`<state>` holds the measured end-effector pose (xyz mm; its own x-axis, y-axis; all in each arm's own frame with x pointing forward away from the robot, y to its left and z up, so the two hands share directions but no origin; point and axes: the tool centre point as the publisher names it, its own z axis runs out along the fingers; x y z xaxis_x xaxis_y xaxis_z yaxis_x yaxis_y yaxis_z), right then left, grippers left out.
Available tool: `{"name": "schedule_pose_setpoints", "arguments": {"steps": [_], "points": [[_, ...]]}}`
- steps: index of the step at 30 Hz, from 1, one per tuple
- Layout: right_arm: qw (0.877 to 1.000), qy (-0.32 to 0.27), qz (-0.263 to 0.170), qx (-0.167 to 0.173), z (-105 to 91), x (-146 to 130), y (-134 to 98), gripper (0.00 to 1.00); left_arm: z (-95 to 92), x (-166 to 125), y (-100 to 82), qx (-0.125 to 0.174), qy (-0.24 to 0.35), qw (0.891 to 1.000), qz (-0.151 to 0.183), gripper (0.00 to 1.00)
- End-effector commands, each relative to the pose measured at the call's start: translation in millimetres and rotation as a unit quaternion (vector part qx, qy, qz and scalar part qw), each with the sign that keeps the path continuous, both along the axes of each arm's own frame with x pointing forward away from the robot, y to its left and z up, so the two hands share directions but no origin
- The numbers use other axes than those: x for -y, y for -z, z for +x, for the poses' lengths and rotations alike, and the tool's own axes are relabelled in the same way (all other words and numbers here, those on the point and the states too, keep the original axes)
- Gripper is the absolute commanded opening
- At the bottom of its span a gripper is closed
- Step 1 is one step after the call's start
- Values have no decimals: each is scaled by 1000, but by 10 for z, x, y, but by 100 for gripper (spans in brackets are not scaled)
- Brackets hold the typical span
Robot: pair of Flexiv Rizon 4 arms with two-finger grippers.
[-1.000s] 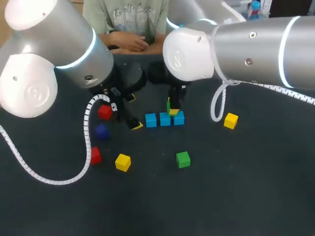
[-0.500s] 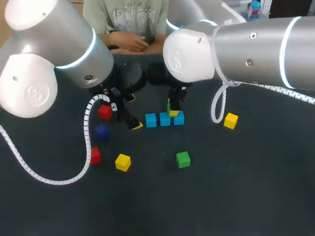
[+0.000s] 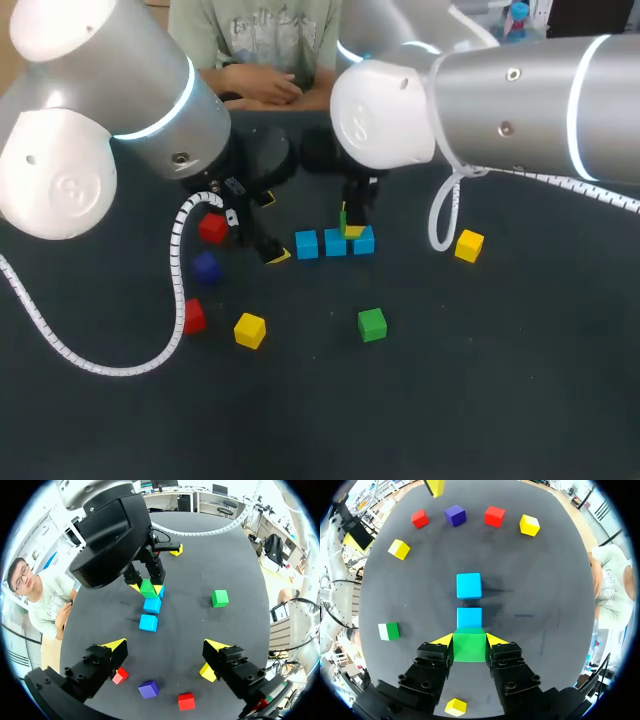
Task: Place the blue cubes, place green cubes on the blue cubes, place the yellow cubes on the green cubes, then place the red cubes on the yellow cubes, and place purple cube on the red cubes.
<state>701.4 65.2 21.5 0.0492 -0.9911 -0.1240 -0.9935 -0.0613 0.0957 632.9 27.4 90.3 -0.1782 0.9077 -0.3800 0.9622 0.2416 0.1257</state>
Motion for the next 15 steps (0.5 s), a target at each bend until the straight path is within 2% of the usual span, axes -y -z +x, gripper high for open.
{"name": "schedule_pose_setpoints", "arguments": {"steps": [1,15], "points": [[1000,1,1,2,-26,5,5,0,1,-8,1,0,1,1000,-1,100],[1000,4,-4,3,-38,23,7,0,1,-8,1,0,1,1000,-1,100]]}}
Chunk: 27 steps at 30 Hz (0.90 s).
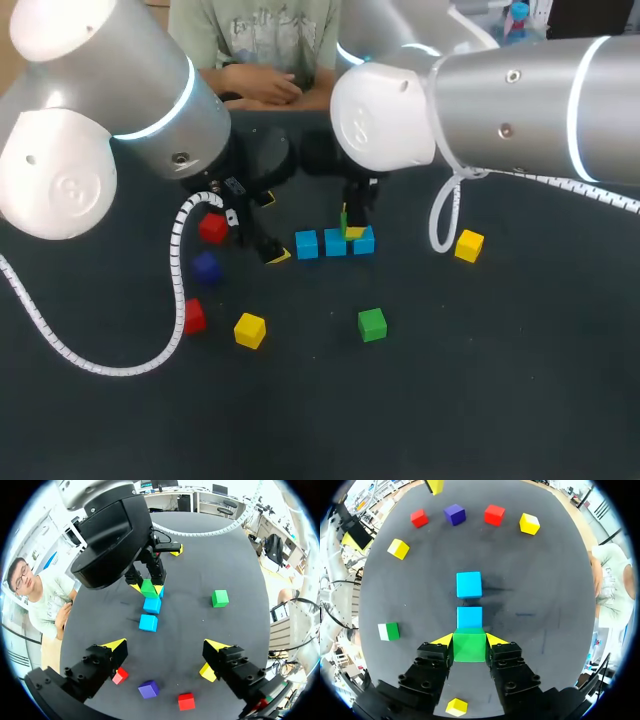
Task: Place the blue cubes, place green cubes on the blue cubes, place the yellow cubes on the green cubes, then place the red cubes on the yellow cubes, and place purple cube on the red cubes.
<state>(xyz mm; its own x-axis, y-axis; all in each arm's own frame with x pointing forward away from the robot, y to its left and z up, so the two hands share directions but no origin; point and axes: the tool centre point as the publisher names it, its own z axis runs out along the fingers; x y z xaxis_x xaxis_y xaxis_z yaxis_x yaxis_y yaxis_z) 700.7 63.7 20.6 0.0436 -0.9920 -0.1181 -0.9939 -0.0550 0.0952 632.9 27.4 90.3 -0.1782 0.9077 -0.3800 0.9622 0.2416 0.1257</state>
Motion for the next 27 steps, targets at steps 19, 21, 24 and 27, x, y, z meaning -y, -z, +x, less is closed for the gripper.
{"name": "schedule_pose_setpoints", "arguments": {"steps": [19,21,24,27], "points": [[1000,0,-2,1,-53,-1,17,49,1,-8,1,0,1,1000,-1,100],[1000,0,-1,1,-57,-3,12,50,1,-8,1,0,1,1000,-1,100],[1000,1,0,3,-60,-3,-6,100,1,-8,1,0,1,1000,-1,100],[1000,4,0,7,-57,1,-21,100,1,-8,1,0,1,1000,-1,100]]}}
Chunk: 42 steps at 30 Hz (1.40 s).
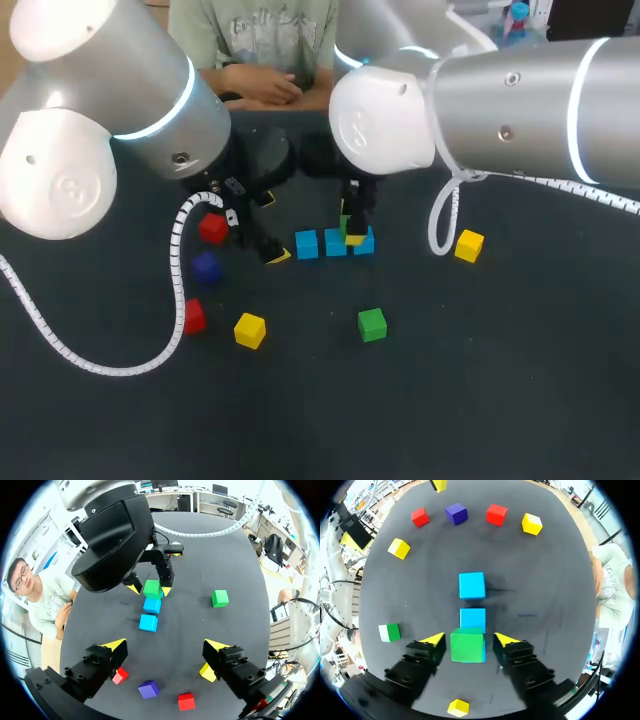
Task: Place the blue cubes, place green cubes on the blue cubes, place the yellow cubes on the green cubes, then place the red cubes on the yellow cubes, and place purple cube on the red cubes.
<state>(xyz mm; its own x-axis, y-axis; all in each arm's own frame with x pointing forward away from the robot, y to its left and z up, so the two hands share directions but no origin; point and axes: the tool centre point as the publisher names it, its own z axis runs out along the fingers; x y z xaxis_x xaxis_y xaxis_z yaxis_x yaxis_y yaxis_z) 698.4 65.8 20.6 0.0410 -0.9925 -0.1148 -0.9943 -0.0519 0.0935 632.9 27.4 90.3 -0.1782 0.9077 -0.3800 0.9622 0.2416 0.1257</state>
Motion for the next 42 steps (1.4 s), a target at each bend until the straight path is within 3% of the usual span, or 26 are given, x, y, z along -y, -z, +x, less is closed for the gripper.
{"name": "schedule_pose_setpoints", "arguments": {"steps": [1,10,18,25,32,42], "points": [[1000,2,2,6,-33,23,-22,100,1,-8,1,0,1,1000,-1,100],[999,20,20,21,-25,132,-156,100,1,-8,1,0,1,1000,-1,100],[996,52,62,40,-65,519,-317,100,1,-8,1,0,1,1000,-1,100],[991,44,114,57,-167,811,-447,100,1,-8,1,0,1,1000,-1,100],[978,65,179,91,-225,1215,-519,100,1,-8,1,0,1,1000,-1,100],[954,104,264,95,-228,1701,-443,100,1,-8,1,0,1,1000,-1,100]]}}
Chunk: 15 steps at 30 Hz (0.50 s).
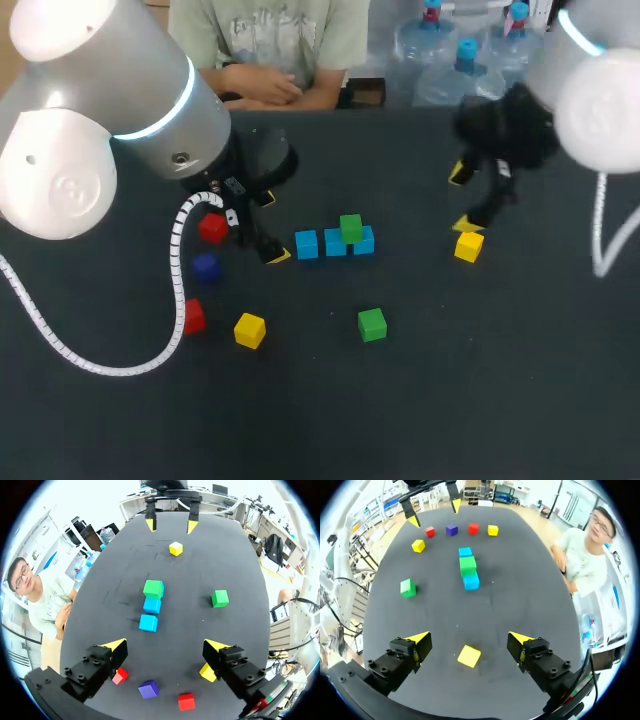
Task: Place the blue cubes, place green cubes on the blue cubes, place the yellow cubes on the green cubes, then place the red cubes on the yellow cubes, and place purple cube on the red cubes.
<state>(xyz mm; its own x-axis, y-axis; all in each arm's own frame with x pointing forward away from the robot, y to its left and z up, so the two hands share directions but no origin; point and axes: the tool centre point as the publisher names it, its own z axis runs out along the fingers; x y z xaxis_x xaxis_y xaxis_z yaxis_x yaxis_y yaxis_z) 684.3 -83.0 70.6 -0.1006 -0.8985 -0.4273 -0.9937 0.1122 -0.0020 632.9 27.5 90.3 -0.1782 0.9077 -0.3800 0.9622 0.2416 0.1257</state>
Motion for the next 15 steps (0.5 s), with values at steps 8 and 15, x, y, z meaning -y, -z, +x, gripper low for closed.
{"name": "schedule_pose_setpoints", "arguments": {"steps": [8,15], "points": [[993,16,113,44,-113,279,96,100,1,-8,1,0,1,1000,-1,100],[993,16,113,44,-113,279,96,100,1,-8,1,0,1,1000,-1,100]]}}
